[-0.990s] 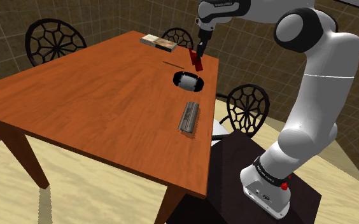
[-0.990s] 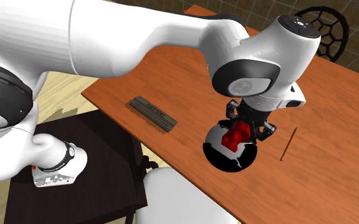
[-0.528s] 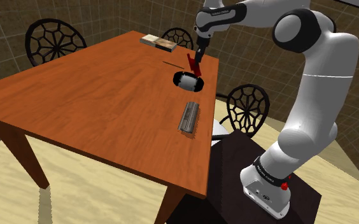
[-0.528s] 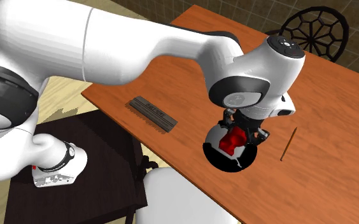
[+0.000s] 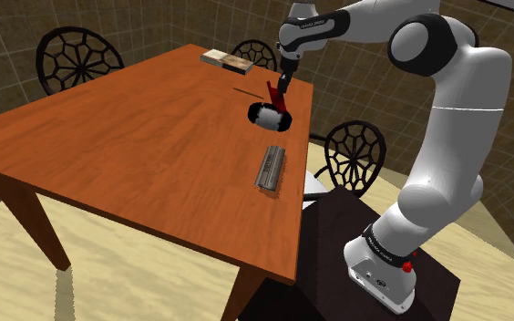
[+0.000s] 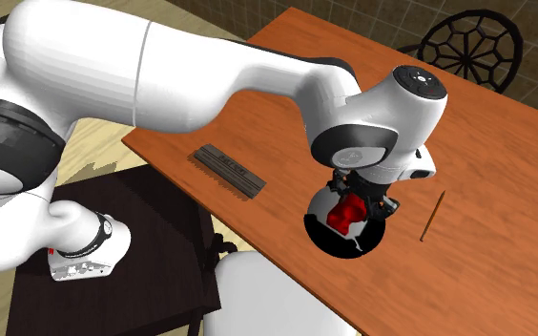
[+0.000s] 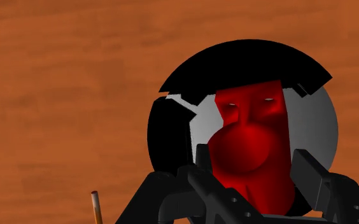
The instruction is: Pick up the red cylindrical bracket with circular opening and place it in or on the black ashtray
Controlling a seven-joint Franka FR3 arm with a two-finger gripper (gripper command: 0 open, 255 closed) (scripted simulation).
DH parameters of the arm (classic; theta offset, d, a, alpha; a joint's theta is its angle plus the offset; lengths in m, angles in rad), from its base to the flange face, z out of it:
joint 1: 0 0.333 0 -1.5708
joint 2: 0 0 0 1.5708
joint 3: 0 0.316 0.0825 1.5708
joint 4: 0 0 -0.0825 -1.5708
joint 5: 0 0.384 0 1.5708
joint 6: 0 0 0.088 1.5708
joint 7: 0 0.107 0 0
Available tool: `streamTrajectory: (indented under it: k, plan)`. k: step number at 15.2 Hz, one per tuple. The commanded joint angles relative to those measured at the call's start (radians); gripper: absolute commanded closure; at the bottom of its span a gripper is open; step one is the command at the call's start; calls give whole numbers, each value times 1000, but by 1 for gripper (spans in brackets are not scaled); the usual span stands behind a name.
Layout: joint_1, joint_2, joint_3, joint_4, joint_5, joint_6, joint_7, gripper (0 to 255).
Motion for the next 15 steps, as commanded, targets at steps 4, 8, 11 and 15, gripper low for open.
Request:
streamTrajectory:
  k: [4, 8, 11, 15]
  plan:
    - [0, 0, 0, 0, 0, 0, 0, 0]
    - [0, 0, 0, 0, 0, 0, 0, 0]
    - [6, -26, 2, 62, 1, -88, -1, 0]
    - [7, -31, 2, 81, 1, -112, -2, 0]
